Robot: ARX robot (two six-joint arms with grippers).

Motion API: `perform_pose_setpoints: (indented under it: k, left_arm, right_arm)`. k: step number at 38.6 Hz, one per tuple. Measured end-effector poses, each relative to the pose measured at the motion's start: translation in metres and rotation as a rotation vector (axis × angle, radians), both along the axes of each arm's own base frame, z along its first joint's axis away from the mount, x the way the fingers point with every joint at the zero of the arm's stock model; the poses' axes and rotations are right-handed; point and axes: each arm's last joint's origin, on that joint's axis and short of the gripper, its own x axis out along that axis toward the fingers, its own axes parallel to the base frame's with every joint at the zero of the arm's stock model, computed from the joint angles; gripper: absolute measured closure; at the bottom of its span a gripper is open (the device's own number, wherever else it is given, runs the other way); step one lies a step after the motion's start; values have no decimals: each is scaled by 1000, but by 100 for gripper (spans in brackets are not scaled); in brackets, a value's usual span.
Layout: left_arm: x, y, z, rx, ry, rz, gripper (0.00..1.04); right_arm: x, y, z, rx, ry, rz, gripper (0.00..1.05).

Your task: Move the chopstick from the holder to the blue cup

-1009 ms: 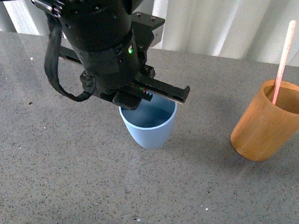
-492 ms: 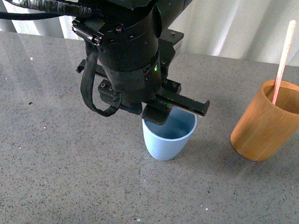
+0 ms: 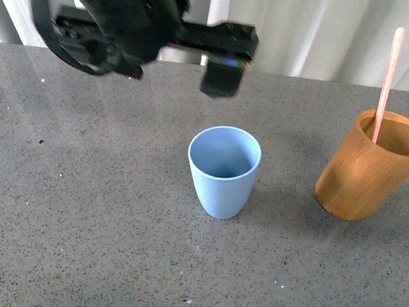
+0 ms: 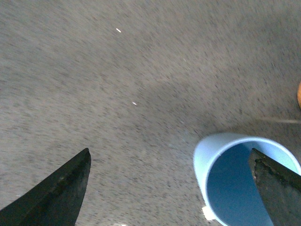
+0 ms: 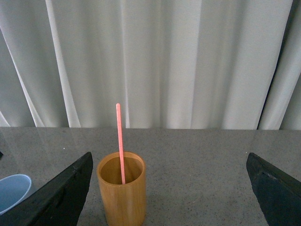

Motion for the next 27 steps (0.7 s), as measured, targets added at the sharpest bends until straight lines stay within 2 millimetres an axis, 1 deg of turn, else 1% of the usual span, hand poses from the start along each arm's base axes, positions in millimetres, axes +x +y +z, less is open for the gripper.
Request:
perform_pose_setpoints:
  k: [2, 7, 8, 10, 11, 13, 15, 17, 18, 19, 20, 21, 23, 25, 26, 27]
  left_arm:
    - [-1, 10, 8, 5, -53, 14, 8]
    - [-8, 37, 29, -29, -144, 58, 7]
    - [-12, 48, 36, -27, -189, 82, 7]
    - [-21, 70, 53, -80, -314, 144, 7]
    - [-24, 76, 57, -90, -347, 163, 7]
    - [-42, 106, 74, -142, -538, 291, 7]
    - [-60, 127, 82, -155, -690, 373, 7]
    - [-81, 146, 83, -142, -833, 466, 7]
    - [-92, 153, 79, -142, -878, 500, 7]
    - [-108, 161, 69, -135, -896, 538, 7]
    - [-116, 164, 60, -123, -881, 557, 7]
    - [-121, 166, 53, -114, -866, 569, 7]
    - [-123, 166, 46, -115, -847, 565, 7]
    - [-123, 165, 46, -120, -843, 557, 7]
    - [-124, 165, 45, -127, -853, 515, 9]
    - [-125, 165, 45, -150, -883, 439, 15]
  right_arm:
    - [0, 0, 0, 0, 0, 0, 10]
    - [0, 0, 0, 0, 0, 0, 10]
    - [0, 0, 0, 0, 0, 0, 10]
    - [0, 0, 0, 0, 0, 0, 10]
    - [0, 0, 0, 0, 0, 0, 10]
    - [0, 0, 0, 0, 0, 0, 10]
    - [0, 0, 0, 0, 0, 0, 10]
    - [0, 0, 0, 0, 0, 0, 10]
    - [0, 0, 0, 0, 0, 0, 10]
    - [0, 0, 0, 0, 0, 0, 10]
    - [0, 0, 0, 0, 0, 0, 10]
    - [0, 0, 0, 0, 0, 0, 10]
    - [0, 0, 0, 0, 0, 0, 10]
    - [0, 0, 0, 0, 0, 2, 10]
    - [0, 0, 0, 0, 0, 2, 10]
    - [0, 0, 0, 0, 0, 1, 10]
